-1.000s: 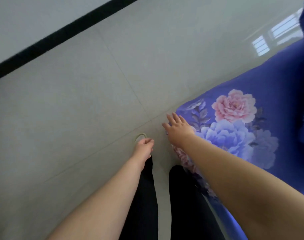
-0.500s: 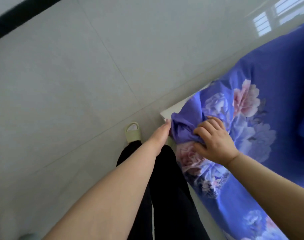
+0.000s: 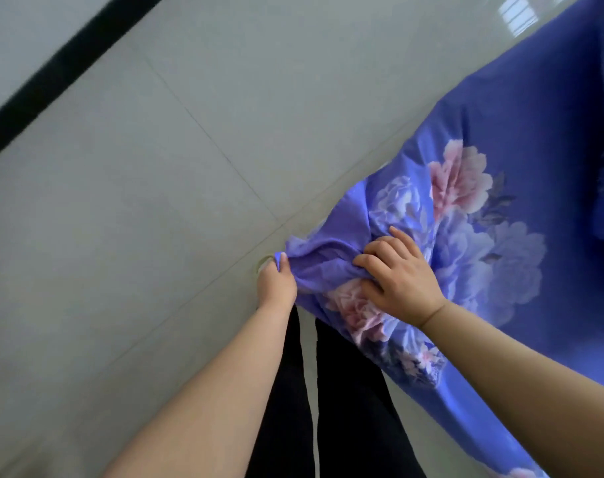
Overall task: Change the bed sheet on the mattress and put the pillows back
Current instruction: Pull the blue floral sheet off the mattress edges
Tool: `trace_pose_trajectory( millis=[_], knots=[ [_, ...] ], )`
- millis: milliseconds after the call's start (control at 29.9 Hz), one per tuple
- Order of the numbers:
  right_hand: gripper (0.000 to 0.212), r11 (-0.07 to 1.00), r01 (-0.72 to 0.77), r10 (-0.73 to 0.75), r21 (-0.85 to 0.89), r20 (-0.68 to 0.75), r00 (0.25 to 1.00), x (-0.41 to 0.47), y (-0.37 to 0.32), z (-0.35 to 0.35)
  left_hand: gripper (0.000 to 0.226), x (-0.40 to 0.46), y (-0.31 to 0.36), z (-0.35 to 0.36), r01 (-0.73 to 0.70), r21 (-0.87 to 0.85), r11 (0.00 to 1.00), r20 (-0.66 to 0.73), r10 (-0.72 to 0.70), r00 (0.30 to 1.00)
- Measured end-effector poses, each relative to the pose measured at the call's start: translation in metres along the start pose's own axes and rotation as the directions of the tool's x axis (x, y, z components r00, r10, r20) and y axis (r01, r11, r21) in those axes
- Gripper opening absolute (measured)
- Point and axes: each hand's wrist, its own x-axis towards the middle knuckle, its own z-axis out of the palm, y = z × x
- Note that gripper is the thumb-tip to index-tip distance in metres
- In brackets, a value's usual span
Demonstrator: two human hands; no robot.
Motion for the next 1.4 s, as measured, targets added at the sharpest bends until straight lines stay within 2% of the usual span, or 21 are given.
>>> trace_pose_trajectory(
  millis=[201,301,401,435,468,502,535,568,602,669,736,836,903,970,1070,1103,1170,1237,1271,1337,1404],
  knots=[
    [0.044,0.997,-0.070,0.072,-0.016,0.221,0.973,0.022,-0.021,0.024,0.053,-0.007,-0.021,-0.015,0.120,-0.264,0.957,-0.251,-0.188,0.950],
    [0.066,0.985,-0.156,0.111,0.072,0.425,0.898,0.037,-0.036,0.031,0.042,-0.028,-0.020,-0.017,-0.009,-0.393,0.920,-0.340,-0.136,0.930],
    [0.049,0.915,-0.324,0.187,0.239,0.462,0.867,0.052,-0.047,0.038,0.035,-0.048,-0.015,-0.014,-0.114,-0.433,0.894,-0.314,-0.031,0.949],
    [0.042,0.824,-0.447,0.248,0.348,0.489,0.836,0.058,-0.051,0.037,0.035,-0.055,-0.012,-0.013,-0.164,-0.421,0.892,-0.290,0.039,0.956],
    [0.037,0.623,-0.601,0.307,0.501,0.551,0.776,0.063,-0.054,0.032,0.036,-0.061,-0.009,-0.010,-0.246,-0.375,0.894,-0.260,0.153,0.953],
    [0.040,0.289,-0.699,0.325,0.654,0.620,0.714,0.068,-0.056,0.020,0.040,-0.069,-0.005,-0.007,-0.359,-0.296,0.885,-0.219,0.303,0.928],
    [0.052,-0.085,-0.684,0.306,0.725,0.672,0.674,0.069,-0.055,0.009,0.049,-0.076,0.001,-0.004,-0.486,-0.211,0.848,-0.159,0.461,0.873],
    [0.068,-0.356,-0.629,0.262,0.692,0.719,0.643,0.066,-0.049,-0.001,0.056,-0.080,0.007,0.002,-0.606,-0.140,0.783,-0.075,0.602,0.795],
    [0.081,-0.495,-0.574,0.249,0.652,0.740,0.626,0.059,-0.040,-0.011,0.055,-0.083,0.014,0.010,-0.709,-0.088,0.699,0.009,0.713,0.701],
    [0.084,-0.618,-0.510,0.202,0.598,0.748,0.633,0.035,-0.019,-0.028,0.037,-0.086,0.032,0.028,-0.842,-0.002,0.540,0.149,0.833,0.533],
    [0.054,-0.613,-0.529,0.168,0.586,0.752,0.638,0.008,-0.008,-0.040,0.030,-0.090,0.049,0.043,-0.889,0.080,0.451,0.282,0.845,0.455],
    [0.017,-0.509,-0.623,0.258,0.595,0.795,0.548,-0.016,0.003,-0.044,0.023,-0.099,0.057,0.052,-0.857,0.075,0.510,0.413,0.766,0.492],
    [0.038,-0.517,-0.551,0.476,0.655,0.755,0.451,-0.022,0.016,-0.039,0.030,-0.094,0.054,0.051,-0.802,-0.029,0.596,0.347,0.759,0.551],
    [0.038,-0.448,-0.537,0.696,0.715,0.656,0.292,-0.025,0.029,-0.038,0.047,-0.078,0.049,0.049,-0.788,0.024,0.615,0.235,0.763,0.602],
    [0.031,-0.301,-0.741,0.820,0.600,0.560,0.120,-0.033,0.041,-0.043,0.062,-0.049,0.040,0.046,-0.643,0.244,0.726,0.401,0.528,0.748],
    [0.045,-0.230,-0.821,0.794,0.523,0.589,0.152,-0.039,0.042,-0.047,0.066,-0.041,0.039,0.044,-0.595,0.299,0.746,0.468,0.428,0.773],
    [0.047,0.105,-0.957,0.651,0.272,0.709,0.273,-0.055,0.038,-0.060,0.070,-0.032,0.043,0.041,-0.562,0.390,0.730,0.552,0.302,0.777],
    [0.033,0.428,-0.904,0.535,-0.001,0.806,0.253,-0.075,0.037,-0.069,0.071,-0.033,0.053,0.038,-0.568,0.482,0.668,0.600,0.220,0.769],
    [0.031,0.465,-0.883,0.560,-0.062,0.793,0.239,-0.087,0.040,-0.075,0.071,-0.039,0.063,0.035,-0.563,0.530,0.634,0.614,0.172,0.771],
    [0.037,0.308,-0.950,0.716,-0.048,0.669,0.198,-0.111,0.047,-0.099,0.073,-0.044,0.075,0.031,-0.560,0.613,0.558,0.629,0.085,0.773],
    [0.030,-0.086,-0.969,0.926,0.233,0.377,0.009,-0.135,0.053,-0.127,0.086,-0.044,0.085,0.033,-0.524,0.667,0.530,0.585,0.064,0.809]
  ],
)
